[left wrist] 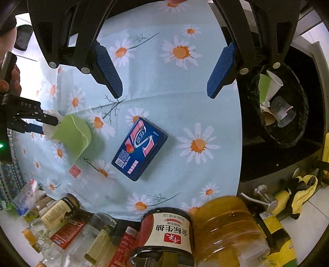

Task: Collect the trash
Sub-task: 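Grasp the crumpled white tissue with the right gripper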

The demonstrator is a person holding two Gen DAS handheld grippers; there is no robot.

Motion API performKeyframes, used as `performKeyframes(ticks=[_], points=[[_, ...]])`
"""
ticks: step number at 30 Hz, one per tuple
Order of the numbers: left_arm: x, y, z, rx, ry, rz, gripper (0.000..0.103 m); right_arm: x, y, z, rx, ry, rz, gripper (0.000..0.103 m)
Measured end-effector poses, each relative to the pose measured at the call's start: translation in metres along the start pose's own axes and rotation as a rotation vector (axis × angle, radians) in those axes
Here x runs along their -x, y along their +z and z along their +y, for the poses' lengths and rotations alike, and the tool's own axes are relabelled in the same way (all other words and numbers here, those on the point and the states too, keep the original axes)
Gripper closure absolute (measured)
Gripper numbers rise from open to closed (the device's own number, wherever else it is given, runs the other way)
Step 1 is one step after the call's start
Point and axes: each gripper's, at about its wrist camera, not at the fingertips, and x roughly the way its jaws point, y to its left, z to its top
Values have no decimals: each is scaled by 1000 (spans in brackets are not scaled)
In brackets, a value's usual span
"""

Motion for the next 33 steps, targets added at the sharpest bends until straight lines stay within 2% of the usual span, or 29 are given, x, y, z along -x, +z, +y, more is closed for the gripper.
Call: performKeyframes(ticks=[3, 5, 6, 9, 20, 27, 33], points=[[-7, 6, -4, -17, 7, 19, 21, -6, 3, -1, -3, 17, 13, 41], [-13, 11, -8, -37, 14, 36, 21, -7, 3, -2, -2, 39, 17, 48], [-17, 14, -11, -48, 15, 45, 21, -6, 2, -3, -3, 46, 13, 55], [-24, 19, -15, -69, 23, 58, 21, -4, 4, -3, -10, 68, 10, 61], [-34, 42, -35, -162, 31, 68, 21, 30, -19, -24, -101, 69, -61, 62], [-47, 62, -60, -288, 81, 85, 21, 57, -28, -30, -150, 73, -122, 62], [-69, 82, -66, -352, 68, 135, 23, 66, -34, -27, -156, 98, -137, 62]])
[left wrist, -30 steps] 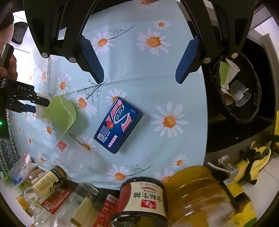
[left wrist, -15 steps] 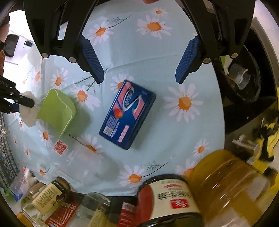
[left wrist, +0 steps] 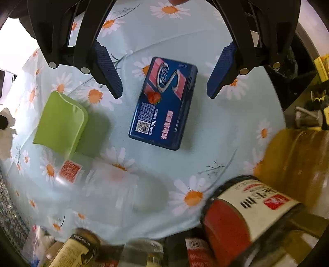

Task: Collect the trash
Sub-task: 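Grasp the crumpled white tissue with the right gripper, then grasp the blue soap box with the left gripper while the right gripper holds the tissue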

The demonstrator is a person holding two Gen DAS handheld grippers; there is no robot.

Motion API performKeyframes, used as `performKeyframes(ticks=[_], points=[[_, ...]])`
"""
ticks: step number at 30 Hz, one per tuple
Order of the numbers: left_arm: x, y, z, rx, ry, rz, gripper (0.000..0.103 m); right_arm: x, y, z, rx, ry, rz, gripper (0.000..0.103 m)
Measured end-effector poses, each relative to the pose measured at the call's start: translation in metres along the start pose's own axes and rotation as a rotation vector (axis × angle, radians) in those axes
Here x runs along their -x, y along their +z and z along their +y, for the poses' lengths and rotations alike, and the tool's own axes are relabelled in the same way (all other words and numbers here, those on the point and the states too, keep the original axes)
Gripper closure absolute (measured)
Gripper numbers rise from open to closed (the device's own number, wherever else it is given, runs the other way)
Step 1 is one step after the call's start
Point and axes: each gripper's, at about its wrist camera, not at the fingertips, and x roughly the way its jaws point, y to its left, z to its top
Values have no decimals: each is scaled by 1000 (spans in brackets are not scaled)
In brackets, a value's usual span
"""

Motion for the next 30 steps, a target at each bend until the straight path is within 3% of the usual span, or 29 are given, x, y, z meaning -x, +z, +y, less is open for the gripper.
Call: performKeyframes(ticks=[9, 18, 30], points=[[-16, 2, 3, -35, -2, 18, 50, -4, 1, 7, 11, 8, 7, 62], [-20, -9, 2, 0, -23, 4, 50, -4, 1, 25, 54, 19, 11, 62], [23, -70, 32, 78, -75, -86, 51, 5, -8, 85, 176, 26, 7, 62]])
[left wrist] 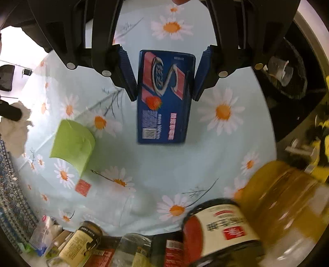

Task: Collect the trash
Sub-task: 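Grasp the blue soap box with the left gripper while the right gripper holds the tissue, then carry the tissue and soap box over the bin and open both grippers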

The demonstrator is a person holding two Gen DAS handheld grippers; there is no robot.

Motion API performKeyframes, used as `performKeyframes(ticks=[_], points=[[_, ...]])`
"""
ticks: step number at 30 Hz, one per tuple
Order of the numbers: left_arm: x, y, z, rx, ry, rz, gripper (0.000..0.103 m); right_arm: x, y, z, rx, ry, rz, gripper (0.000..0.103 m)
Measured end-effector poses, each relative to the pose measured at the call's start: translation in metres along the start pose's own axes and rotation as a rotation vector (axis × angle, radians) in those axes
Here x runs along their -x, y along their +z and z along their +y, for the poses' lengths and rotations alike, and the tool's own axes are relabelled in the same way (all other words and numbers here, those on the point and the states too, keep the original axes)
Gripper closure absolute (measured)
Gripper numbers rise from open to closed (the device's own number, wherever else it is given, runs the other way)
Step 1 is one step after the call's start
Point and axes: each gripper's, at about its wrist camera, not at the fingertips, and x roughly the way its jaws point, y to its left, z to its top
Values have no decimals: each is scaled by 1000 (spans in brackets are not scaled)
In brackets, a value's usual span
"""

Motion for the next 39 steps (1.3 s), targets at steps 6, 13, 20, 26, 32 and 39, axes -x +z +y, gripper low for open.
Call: performKeyframes(ticks=[6, 13, 20, 26, 32, 39], points=[[18, -36, 21, 47, -7, -37, 58, -5, -2, 45, 71, 21, 11, 62], [39, -68, 35, 100, -39, -76, 83, -11, -2, 90, 141, 20, 22, 62], [42, -86, 51, 129, -76, -98, 84, -11, -3, 122, 181, 14, 23, 62], [53, -99, 63, 139, -90, -126, 84, -11, 1, 143, 198, 6, 17, 62], [65, -119, 89, 176, -98, -150, 84, -25, 12, 183, 240, 20, 34, 62], [79, -153, 141, 246, -93, -175, 84, -48, 35, 249, 297, 50, 45, 62]])
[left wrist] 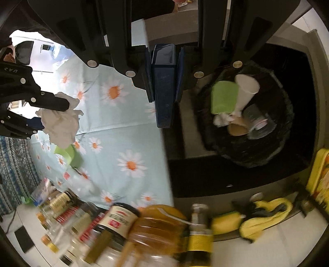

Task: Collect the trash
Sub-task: 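Carry the tissue and soap box over the bin and open both grippers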

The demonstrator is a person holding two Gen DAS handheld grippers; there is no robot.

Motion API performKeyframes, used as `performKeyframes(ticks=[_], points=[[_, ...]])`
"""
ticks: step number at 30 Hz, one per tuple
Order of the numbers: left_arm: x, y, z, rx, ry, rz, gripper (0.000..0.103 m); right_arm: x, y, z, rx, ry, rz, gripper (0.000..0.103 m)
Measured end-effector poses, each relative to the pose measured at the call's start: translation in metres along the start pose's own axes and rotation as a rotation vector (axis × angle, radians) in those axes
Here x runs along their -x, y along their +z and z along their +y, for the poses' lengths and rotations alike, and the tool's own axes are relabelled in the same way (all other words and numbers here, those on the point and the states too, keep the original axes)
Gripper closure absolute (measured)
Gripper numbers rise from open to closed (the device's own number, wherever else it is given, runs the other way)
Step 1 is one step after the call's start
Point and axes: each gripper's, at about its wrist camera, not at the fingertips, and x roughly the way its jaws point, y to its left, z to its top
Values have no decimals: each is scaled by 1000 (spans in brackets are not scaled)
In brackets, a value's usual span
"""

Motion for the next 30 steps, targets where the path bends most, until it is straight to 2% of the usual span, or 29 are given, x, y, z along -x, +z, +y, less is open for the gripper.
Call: performKeyframes(ticks=[7, 16, 30], points=[[21, -17, 65, 65, 17, -26, 84, -26, 41, 57, 37, 34, 11, 62], [28, -27, 129, 104, 28, -29, 84, -60, 85, 119, 53, 82, 24, 62], [17, -15, 188, 140, -19, -9, 84, -107, 141, 147, 24, 105, 73, 60]])
